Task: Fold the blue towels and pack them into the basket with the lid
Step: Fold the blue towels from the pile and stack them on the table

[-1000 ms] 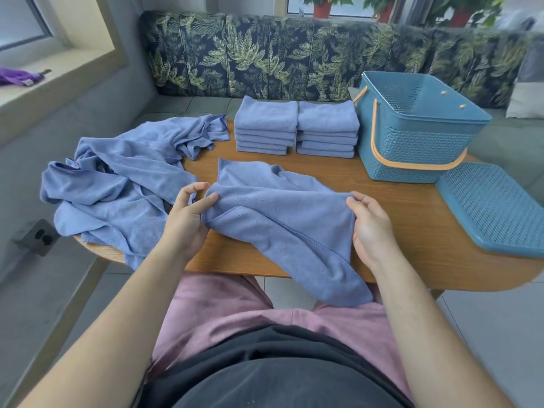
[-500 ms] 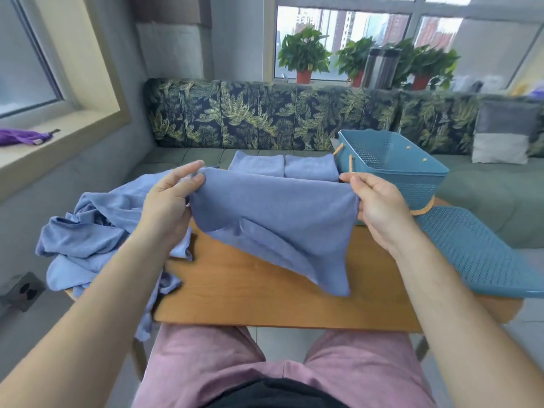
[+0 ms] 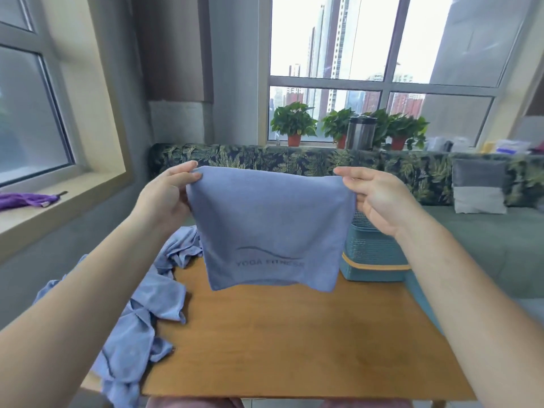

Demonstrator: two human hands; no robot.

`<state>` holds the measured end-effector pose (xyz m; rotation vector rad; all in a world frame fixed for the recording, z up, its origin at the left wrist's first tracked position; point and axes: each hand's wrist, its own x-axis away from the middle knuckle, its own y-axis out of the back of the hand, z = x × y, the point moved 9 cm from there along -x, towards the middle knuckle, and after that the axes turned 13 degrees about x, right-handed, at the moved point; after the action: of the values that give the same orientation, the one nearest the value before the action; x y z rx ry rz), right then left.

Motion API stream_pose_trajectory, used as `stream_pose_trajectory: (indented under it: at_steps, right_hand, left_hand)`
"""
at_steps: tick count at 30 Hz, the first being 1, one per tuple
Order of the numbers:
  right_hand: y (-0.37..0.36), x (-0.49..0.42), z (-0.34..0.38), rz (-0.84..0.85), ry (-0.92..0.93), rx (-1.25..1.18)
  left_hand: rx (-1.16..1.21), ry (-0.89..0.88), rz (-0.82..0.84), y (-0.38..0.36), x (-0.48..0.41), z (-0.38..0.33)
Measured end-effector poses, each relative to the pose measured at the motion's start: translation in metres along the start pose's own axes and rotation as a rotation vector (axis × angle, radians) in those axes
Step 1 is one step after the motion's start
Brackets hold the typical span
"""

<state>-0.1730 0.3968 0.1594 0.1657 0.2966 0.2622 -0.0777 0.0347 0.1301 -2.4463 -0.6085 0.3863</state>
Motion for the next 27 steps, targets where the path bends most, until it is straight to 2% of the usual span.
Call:
stream_pose_trajectory:
  at_steps: [4, 6, 10, 13, 17, 21, 24, 27]
  right_hand:
    - [0.0, 0.008, 0.001, 0.043, -0.01, -0.063]
    - [0.001, 0.011, -0.002, 0.036, -0.041, -0.039]
    - [0.012, 0.017, -0.007, -0.068, -0.062, -0.024]
    - [0.014, 0.024, -0.004, -0.061, -0.029, -0.091]
    - [0.021, 0.035, 0.006, -0.058, 0.017, -0.007]
    - [0.031, 0.03, 0.009, -0.143, 0.027, 0.288]
    - [0.021, 0.01, 0.002, -0.123, 0.012, 0.567]
    - [0.01, -0.022, -0.008, -0.128, 0.038, 0.929]
  left_hand:
    - [0.021, 0.167, 0.146, -0.018, 0.014, 0.008]
    - [-0.006, 0.192, 0.171, -0.024, 0.023, 0.011]
    - [-0.029, 0.118, 0.141, -0.022, 0.026, 0.013]
    - [-0.046, 0.01, 0.07, -0.011, 0.025, 0.006]
    - [-0.045, -0.079, 0.022, -0.004, 0.028, -0.002]
    - [-0.209, -0.084, 0.029, -0.003, 0.017, -0.001]
    - [-0.502, -0.119, 0.003, 0.0, -0.008, 0.007]
    - [-0.814, -0.243, 0.022, -0.013, -0.028, 0.011]
